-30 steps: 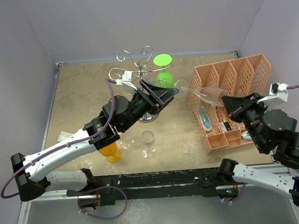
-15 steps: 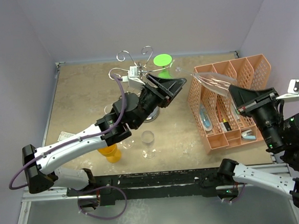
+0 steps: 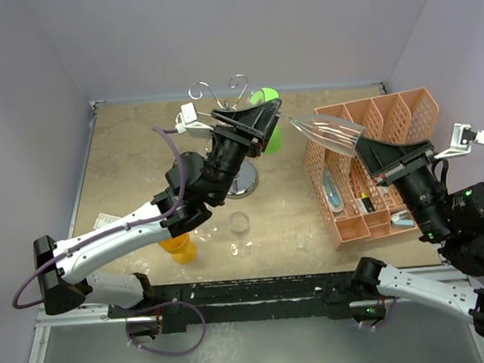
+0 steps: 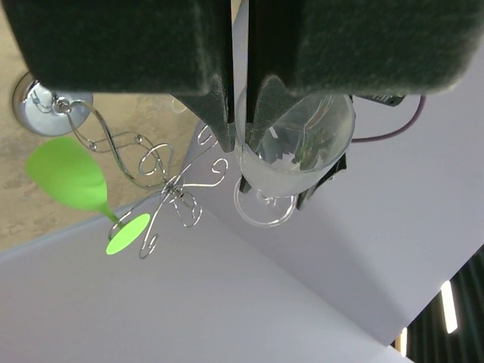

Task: Place the wine glass upside down on the wine glass rack

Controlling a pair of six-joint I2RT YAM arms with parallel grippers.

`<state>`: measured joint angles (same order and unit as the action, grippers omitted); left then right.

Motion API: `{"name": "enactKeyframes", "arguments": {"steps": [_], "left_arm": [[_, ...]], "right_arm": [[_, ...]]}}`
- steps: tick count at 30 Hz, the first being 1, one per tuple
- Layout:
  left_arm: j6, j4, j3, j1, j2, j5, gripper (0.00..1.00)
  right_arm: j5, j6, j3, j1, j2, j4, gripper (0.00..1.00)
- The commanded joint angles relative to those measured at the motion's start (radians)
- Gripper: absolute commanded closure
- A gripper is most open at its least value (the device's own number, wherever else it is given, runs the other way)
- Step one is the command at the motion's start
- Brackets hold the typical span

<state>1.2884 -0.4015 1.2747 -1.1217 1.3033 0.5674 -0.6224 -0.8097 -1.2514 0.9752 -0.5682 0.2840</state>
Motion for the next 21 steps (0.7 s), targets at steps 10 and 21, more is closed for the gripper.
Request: {"name": "enactKeyframes", "arguments": {"steps": [10, 21], "left_arm": [[-0.014, -0.261, 0.009, -0.004, -0.007, 0.097, 0.78], [-0.139, -0.354, 0.022, -0.004, 0.006, 0.097, 1.00]], "right_arm": [[0.082, -0.076, 0.068, 0.005, 0.018, -0.160, 1.00], [0.084, -0.085, 0.083, 0.005, 0.011, -0.157, 0.98]]}}
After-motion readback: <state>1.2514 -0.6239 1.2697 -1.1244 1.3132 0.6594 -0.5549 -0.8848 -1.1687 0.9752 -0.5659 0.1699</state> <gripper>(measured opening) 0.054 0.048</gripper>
